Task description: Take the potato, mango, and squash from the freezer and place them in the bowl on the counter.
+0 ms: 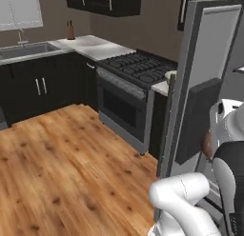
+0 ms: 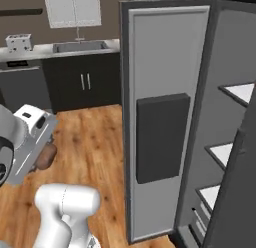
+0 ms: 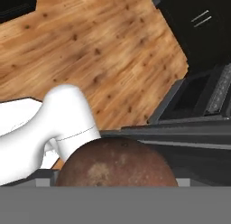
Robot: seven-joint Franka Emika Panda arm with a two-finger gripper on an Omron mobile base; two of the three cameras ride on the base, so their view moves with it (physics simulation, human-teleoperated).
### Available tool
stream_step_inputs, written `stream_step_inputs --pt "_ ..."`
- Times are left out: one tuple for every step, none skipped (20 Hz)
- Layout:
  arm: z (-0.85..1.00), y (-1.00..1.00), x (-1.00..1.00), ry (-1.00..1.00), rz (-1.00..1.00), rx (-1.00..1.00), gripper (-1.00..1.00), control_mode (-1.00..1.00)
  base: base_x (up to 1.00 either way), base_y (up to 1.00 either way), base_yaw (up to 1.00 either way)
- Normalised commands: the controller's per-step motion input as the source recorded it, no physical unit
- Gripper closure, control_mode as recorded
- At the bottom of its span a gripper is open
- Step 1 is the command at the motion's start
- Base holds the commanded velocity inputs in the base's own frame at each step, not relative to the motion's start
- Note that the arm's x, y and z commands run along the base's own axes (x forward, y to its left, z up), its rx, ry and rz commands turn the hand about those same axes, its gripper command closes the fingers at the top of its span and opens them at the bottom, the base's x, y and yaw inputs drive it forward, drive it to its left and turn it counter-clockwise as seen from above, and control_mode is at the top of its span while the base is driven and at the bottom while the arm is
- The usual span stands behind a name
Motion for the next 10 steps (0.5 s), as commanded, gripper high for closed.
stream_step_inputs --pt "0.00 0.00 0.00 0.00 0.00 0.00 1.00 1.00 0.46 0.44 0.73" --pt "0.00 0.00 0.00 0.00 0.00 0.00 1.00 1.00 0.78 0.87 0.53" --pt "0.00 0.00 0.00 0.00 0.00 0.00 1.00 1.00 0.94 1.00 0.37" --pt "0.00 0.00 0.00 0.00 0.00 0.00 1.00 1.00 0.96 1.00 0.21" --pt "0.00 0.00 0.00 0.00 0.00 0.00 1.00 1.00 1.00 1.00 0.07" --pt "0.00 0.00 0.00 0.00 0.00 0.00 1.00 1.00 1.00 1.00 0.02" --pt "0.00 0.00 0.00 0.00 0.00 0.00 1.00 1.00 1.00 1.00 0.00" --pt "0.00 0.00 0.00 0.00 0.00 0.00 1.00 1.00 1.00 1.00 -0.01" --pt "0.00 0.00 0.00 0.00 0.00 0.00 1.00 1.00 1.00 1.00 -0.08" --pt "0.00 0.00 0.00 0.00 0.00 0.00 1.00 1.00 1.00 1.00 -0.11"
